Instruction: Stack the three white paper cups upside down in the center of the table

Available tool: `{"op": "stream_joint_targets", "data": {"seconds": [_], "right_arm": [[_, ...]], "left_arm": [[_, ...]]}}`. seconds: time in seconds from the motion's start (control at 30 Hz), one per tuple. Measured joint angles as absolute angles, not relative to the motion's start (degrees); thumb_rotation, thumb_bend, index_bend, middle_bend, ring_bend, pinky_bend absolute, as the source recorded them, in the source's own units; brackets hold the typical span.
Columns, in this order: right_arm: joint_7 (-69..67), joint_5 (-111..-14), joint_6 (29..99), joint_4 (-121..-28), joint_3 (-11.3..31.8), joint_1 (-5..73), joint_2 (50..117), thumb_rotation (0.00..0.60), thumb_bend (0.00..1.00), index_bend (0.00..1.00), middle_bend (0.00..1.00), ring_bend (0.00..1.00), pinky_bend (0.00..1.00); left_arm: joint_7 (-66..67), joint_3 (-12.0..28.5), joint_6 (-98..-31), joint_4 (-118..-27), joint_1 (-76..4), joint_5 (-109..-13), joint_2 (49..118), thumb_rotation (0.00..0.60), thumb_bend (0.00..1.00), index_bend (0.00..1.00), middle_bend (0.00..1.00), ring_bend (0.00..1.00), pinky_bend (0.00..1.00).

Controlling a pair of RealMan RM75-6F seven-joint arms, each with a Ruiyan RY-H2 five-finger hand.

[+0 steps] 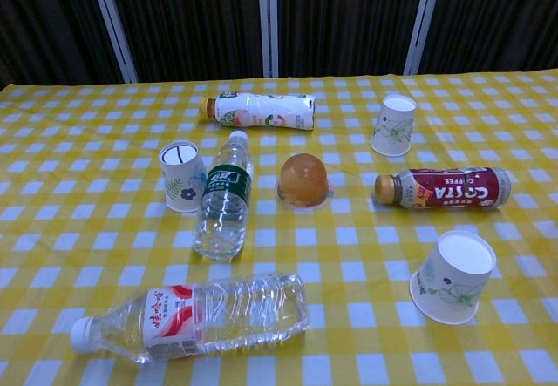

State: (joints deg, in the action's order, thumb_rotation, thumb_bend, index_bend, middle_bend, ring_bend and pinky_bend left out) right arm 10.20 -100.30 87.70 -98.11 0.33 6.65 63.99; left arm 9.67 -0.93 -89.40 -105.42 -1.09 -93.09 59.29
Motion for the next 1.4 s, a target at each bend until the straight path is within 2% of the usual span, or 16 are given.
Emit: {"op": "stream_joint_targets", "data": {"seconds": [0.4,0.53,0.6,0.7,0.77,0.87,1.07,1.4], "right_arm": [[10.01,-100.11,86.96,-98.21,0.18,6.91,63.83,0.600,0.00,0.04,0.00,0.00,0.00],[8.58,-100.25,84.62,-98.89,-0.87,7.49,63.23,0.600,0.00,0.03,0.00,0.00,0.00],[6.84,-100.76,82.12,-99.21,-1.77,8.43,62.75,0.600,0.01,0.03,0.00,0.00,0.03],[3.75,-102.93,77.92,-99.04,-3.09,10.94,62.30,0.600,0.07,0.03,0.01,0.00,0.12],[1.27,-105.16,75.09,-98.40,-3.77,13.47,62.38,0.600,0.12,0.04,0.04,0.00,0.19],[-2.28,-107.14,70.73,-97.07,-4.33,17.38,62.99,0.600,0.15,0.05,0.07,0.01,0.23],[-4.88,-106.93,62.16,-94.72,-4.36,23.07,65.33,0.600,0.15,0.08,0.13,0.07,0.29],[-3.86,-101.49,57.51,-91.38,-2.60,25.87,71.03,0.600,0.17,0.14,0.20,0.15,0.37]], "left_arm": [[9.83,-0.77,-89.05,-105.35,-1.23,-92.66,59.38,0.600,0.00,0.00,0.00,0.00,0.00],[9.48,-0.71,-89.27,-105.73,-1.26,-92.97,59.21,0.600,0.00,0.00,0.00,0.00,0.00],[9.47,-0.67,-89.07,-105.79,-1.36,-92.89,59.18,0.600,0.00,0.00,0.00,0.00,0.00],[9.56,-0.47,-88.40,-105.77,-1.66,-92.21,59.22,0.600,0.00,0.00,0.00,0.00,0.00],[9.68,-0.40,-87.74,-105.71,-1.89,-91.68,59.29,0.600,0.00,0.00,0.00,0.00,0.00],[10.07,-0.18,-86.90,-105.67,-2.25,-90.69,59.46,0.600,0.00,0.00,0.00,0.00,0.00],[10.40,0.20,-86.01,-105.51,-2.64,-89.20,59.70,0.600,0.00,0.00,0.00,0.00,0.00],[9.72,0.71,-85.75,-105.40,-2.92,-88.11,59.44,0.600,0.00,0.00,0.00,0.00,0.00]]}}
